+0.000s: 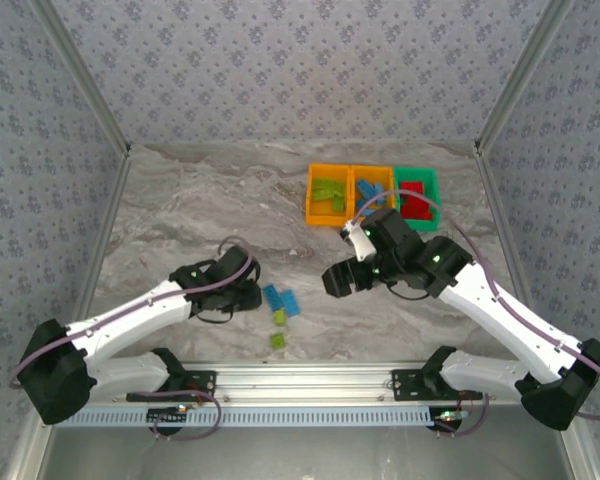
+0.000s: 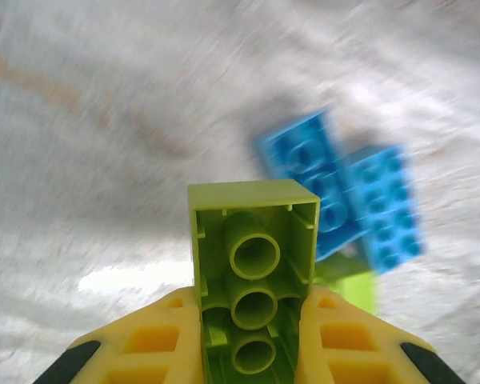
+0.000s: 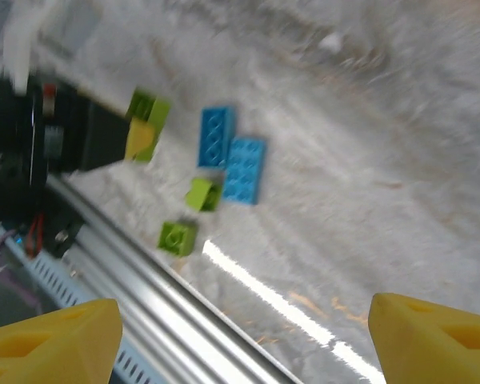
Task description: Sort the legos into containers by color
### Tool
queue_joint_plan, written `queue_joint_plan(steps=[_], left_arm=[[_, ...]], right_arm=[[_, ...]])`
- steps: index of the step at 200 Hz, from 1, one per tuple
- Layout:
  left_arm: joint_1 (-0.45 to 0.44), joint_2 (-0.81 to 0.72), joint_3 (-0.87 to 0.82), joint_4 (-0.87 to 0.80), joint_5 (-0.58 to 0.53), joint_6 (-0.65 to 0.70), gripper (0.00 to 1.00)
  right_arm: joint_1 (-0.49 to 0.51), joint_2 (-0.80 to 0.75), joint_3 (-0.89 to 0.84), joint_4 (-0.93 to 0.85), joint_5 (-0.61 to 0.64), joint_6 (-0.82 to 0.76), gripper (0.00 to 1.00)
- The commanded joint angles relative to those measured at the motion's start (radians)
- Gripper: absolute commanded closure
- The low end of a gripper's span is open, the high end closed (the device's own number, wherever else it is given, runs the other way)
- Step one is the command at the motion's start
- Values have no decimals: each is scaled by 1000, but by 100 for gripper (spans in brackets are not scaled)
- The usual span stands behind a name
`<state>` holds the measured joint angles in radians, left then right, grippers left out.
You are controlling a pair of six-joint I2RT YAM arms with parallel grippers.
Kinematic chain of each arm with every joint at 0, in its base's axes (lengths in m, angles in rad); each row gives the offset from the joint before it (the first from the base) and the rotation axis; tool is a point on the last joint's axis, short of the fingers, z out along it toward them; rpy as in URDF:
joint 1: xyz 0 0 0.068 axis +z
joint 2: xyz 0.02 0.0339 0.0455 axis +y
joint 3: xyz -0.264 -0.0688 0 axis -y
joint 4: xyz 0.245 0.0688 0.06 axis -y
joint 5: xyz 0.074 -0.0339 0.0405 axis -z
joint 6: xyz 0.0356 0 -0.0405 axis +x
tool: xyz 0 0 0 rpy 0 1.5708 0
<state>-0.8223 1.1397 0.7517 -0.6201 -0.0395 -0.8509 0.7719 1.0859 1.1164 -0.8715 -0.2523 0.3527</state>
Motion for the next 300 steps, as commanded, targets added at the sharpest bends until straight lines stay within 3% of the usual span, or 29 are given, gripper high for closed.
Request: queue_joint_plan(steps=[1, 34, 52, 84, 104, 131, 150, 170, 196, 212, 245, 278, 300], left_arm=[[7, 48, 130, 78, -7, 100, 80], [16, 289, 393, 179, -20, 199, 79], [37, 463, 586, 201, -45, 247, 79], [77, 775, 946, 196, -143, 317, 79], [113, 960, 1166, 163, -112, 339, 78], [139, 1150, 1450, 53, -63, 349, 63], [138, 1186, 1535, 9, -49, 376, 58], [138, 1110, 1447, 54, -36, 392, 58], [137, 894, 1137, 245, -25, 387, 53], [133, 784, 1033, 255, -4, 376, 52], [87, 418, 692, 310, -57, 416, 49], [-1, 36, 421, 192, -203, 630, 44], [-22, -170, 317, 18, -223, 769, 44]], right_arm=[[23, -32, -47, 77, -58, 56, 17], [33, -76, -43, 67, 214, 144, 17], [29, -107, -43, 43, 305, 178, 17], [28, -152, -43, -10, 361, 221, 17], [36, -193, -53, -33, 375, 251, 17], [43, -251, -79, -49, 390, 281, 17], [43, -274, -92, -57, 398, 306, 17], [44, -275, -109, -57, 406, 311, 16], [43, -241, -130, -35, 389, 315, 16], [47, -202, -132, -10, 361, 310, 16], [117, -89, -132, 38, 378, 331, 16], [224, 85, -150, 228, 338, 366, 16], [274, 246, -119, 301, 318, 347, 17]])
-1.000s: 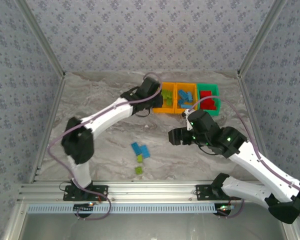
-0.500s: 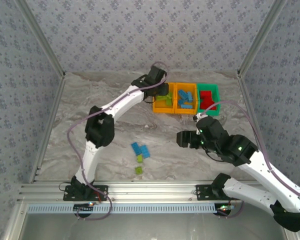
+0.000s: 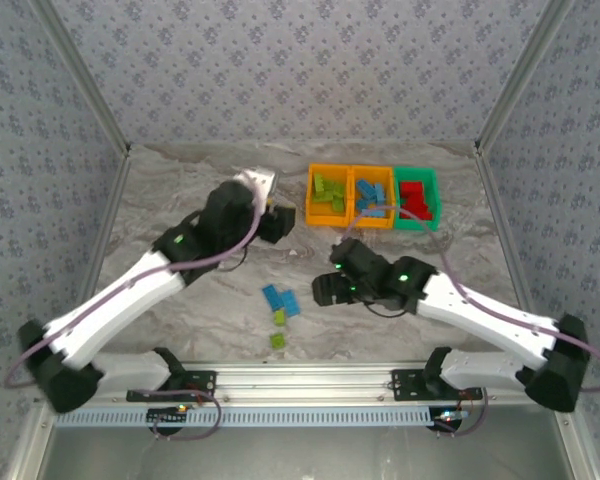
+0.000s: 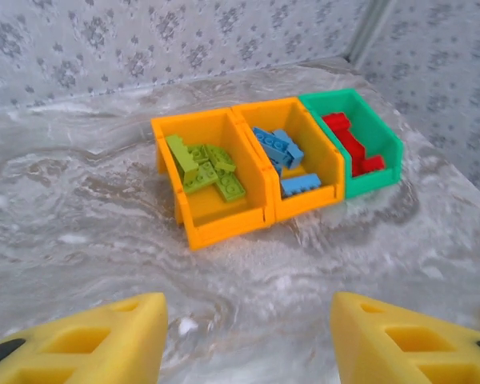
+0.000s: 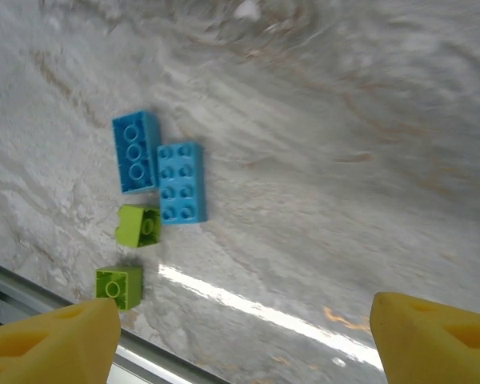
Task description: Sort the legos into containers by color
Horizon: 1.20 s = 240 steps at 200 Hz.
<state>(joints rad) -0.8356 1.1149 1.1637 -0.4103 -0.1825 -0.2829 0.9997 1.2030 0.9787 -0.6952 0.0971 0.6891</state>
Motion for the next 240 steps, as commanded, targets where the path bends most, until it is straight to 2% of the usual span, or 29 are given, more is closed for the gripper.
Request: queue_joint_plan(steps=[1, 16, 45, 73, 94, 131, 180, 208, 240], left_arm=[[-9, -154, -97, -200, -79, 206, 44], [-7, -270, -148, -307, -61, 293, 43], [-8, -419, -230, -384, -38, 393, 38], [-8, -495, -300, -408, 25, 456, 26], [-8, -513, -331, -427, 53, 494, 17], [-8, -535, -373, -392, 68, 506, 10], [-7, -535, -391, -364, 74, 502, 7], [-7, -536, -398, -355, 74, 502, 6], [-7, -537, -403, -350, 74, 497, 4]], right_arm=[[49, 137, 21, 128, -33, 8, 17], [65, 243, 51, 152, -53, -25, 21], [74, 386, 87, 178, -53, -33, 30], [79, 469, 103, 208, -92, -51, 33], [95, 514, 119, 208, -99, -51, 33], [81, 564, 118, 238, -96, -52, 35], [78, 590, 110, 221, -41, -51, 53], [80, 582, 105, 208, -21, -51, 56], [83, 543, 92, 183, 22, -49, 55]])
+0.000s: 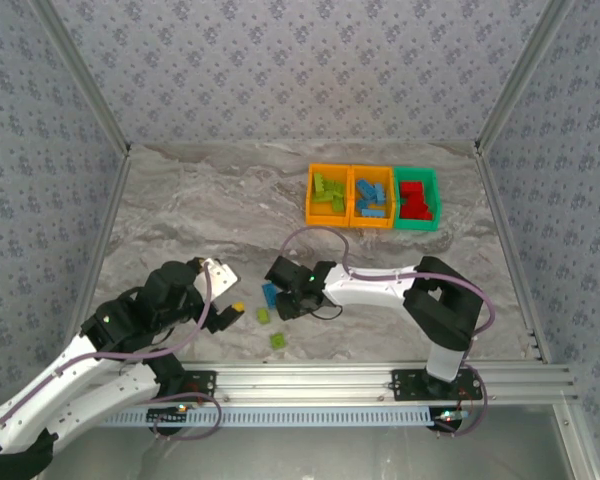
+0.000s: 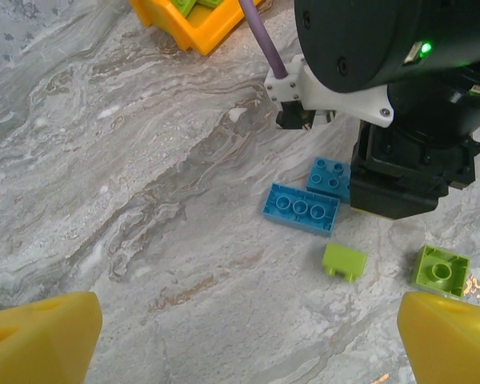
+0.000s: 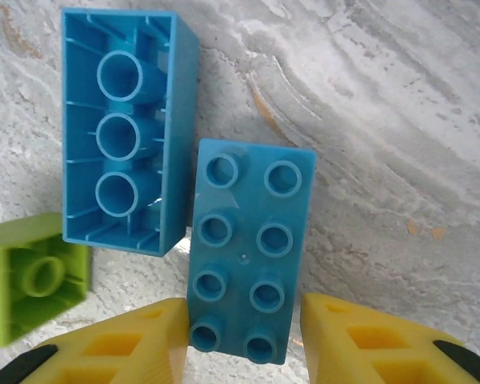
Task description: Sort the legos into containers by color
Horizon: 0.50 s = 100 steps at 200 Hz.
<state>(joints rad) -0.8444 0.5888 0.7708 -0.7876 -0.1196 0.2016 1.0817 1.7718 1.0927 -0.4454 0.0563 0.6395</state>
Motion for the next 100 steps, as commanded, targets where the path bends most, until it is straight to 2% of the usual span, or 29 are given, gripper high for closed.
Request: queue_joint_plan(steps=[1, 31, 42, 82, 100], left_arm=[[2, -10, -10, 27, 11, 12, 4], [2, -7, -16, 39, 16, 17, 4], [3, -6, -19, 41, 22, 24, 3], [3, -11, -44, 4, 102, 84, 1], [4, -19, -63, -9, 160, 153, 1]], right_arm=[[1, -28, -23, -66, 63, 0, 55], [-2, -9, -3, -59, 42, -38, 38], [-2, 16, 13, -55, 36, -39, 38], [-4, 85, 52, -38, 36, -26, 53], [-13, 74, 40, -35, 42, -18, 65]])
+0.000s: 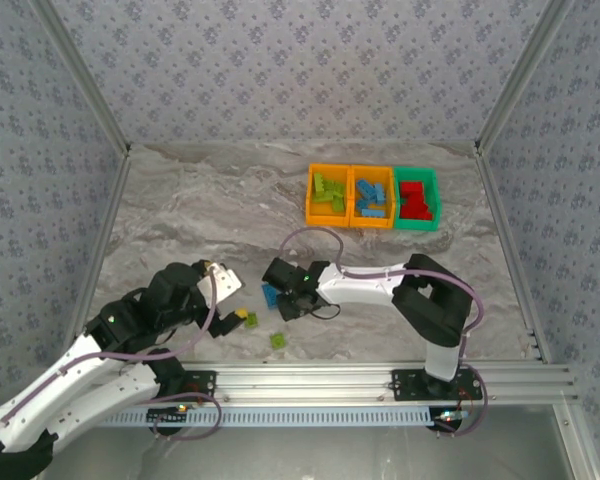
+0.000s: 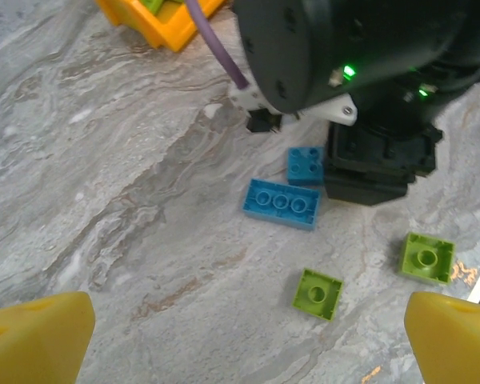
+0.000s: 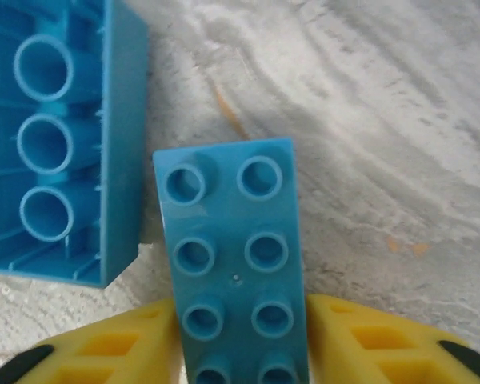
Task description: Sort the legos into containers by color
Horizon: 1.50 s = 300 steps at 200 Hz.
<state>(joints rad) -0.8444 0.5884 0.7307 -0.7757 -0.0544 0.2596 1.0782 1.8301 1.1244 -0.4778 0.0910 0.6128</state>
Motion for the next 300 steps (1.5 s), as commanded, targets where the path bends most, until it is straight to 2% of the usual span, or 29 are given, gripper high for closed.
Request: queue_joint_plan(steps=[1, 21, 52, 83, 97, 114, 140, 167, 187, 200, 225, 241, 253, 283, 300], left_arm=[[3, -20, -25, -21, 96, 95, 1], [2, -28, -32, -2, 127, 105, 1], [2, -29, -24, 75, 210, 81, 1], [1, 1, -20, 247, 273, -45, 1], [1, 15, -28, 344, 271, -121, 1], [1, 35, -35, 441, 195, -236, 1], [1, 66, -9, 428, 68, -338, 1], [1, 80, 16, 333, -16, -396, 1], [1, 79, 12, 285, -71, -456, 1], [4, 79, 9, 261, -99, -505, 1], [5, 78, -4, 229, -165, -657, 1], [8, 71, -16, 210, -190, -743, 1], [15, 65, -24, 196, -182, -772, 1], [50, 54, -18, 159, -133, -757, 1], [64, 45, -6, 148, -63, -675, 1]], right_arm=[[-9, 14, 7, -2, 8, 9, 66], [-18, -43, -21, -12, 25, 33, 75], [-29, -192, -55, -89, 102, 47, 77], [-96, -364, -57, -165, 176, 25, 78], [-166, -422, -57, -166, 193, -39, 78], [-303, -458, -45, -155, 150, -101, 78], [-529, -442, -10, -101, 31, -192, 78], [-708, -319, 100, -74, -11, -261, 78], [-790, -159, 226, -59, -69, -286, 77], [-804, -55, 294, -31, -103, -316, 73], [-811, 131, 487, -114, -31, -324, 63], [-814, 175, 557, -151, -3, -337, 54], [-810, 164, 566, -167, 20, -346, 46], [-781, 6, 465, -182, 52, -337, 45], [-720, -143, 344, -174, 49, -333, 45]])
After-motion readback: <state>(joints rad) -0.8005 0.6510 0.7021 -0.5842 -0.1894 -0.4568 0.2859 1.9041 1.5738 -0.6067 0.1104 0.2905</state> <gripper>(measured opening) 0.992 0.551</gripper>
